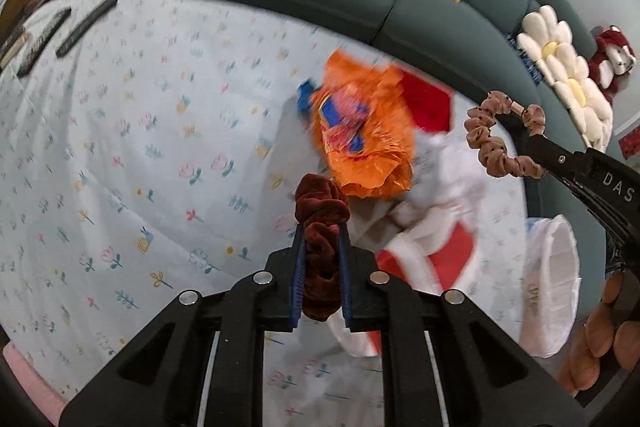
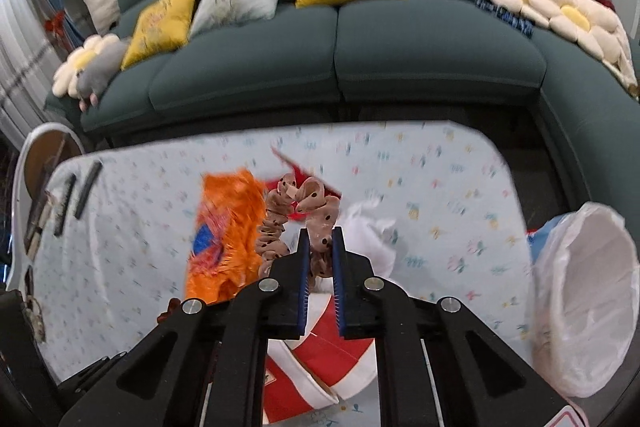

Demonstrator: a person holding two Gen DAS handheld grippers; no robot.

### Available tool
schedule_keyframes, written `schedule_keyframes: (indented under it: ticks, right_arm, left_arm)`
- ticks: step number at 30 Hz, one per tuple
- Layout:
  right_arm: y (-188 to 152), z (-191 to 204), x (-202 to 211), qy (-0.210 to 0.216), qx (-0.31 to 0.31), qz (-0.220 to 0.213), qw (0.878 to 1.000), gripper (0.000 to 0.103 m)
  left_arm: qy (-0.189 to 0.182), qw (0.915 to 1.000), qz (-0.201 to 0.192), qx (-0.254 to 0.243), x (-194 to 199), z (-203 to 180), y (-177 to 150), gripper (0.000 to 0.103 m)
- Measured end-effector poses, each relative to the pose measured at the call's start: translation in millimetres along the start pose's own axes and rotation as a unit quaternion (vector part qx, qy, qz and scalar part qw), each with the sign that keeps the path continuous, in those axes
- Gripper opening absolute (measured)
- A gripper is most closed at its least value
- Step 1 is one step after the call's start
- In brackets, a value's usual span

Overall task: Collect trash
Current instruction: 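Lift both scrunchies and carry them over the white trash bin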

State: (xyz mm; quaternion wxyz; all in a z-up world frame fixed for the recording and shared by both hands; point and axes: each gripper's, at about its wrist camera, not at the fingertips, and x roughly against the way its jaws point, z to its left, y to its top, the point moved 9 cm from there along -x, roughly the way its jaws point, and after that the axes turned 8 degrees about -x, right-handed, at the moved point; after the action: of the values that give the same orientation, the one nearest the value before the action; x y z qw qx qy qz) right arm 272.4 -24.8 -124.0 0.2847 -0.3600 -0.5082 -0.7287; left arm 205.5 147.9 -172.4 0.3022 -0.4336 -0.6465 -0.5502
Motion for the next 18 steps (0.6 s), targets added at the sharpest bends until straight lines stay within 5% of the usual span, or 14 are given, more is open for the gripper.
schedule_keyframes:
  ticks: [9, 18]
  right_arm:
    - [37.0, -20.9, 90.6, 0.016, -0.015, -0.075, 0.997, 0.010]
    - [45.5, -82.4, 160.1, 0.007, -0.040, -0.124, 0.991, 0.010]
  left_arm:
    - [-0.023, 0.9959, -0.075, -0.045, 72.0, -75.3, 48.4, 0.014]
    - [-0.046, 0.9862, -0.116, -0.108, 118.2, -168.8, 60.2, 0.014]
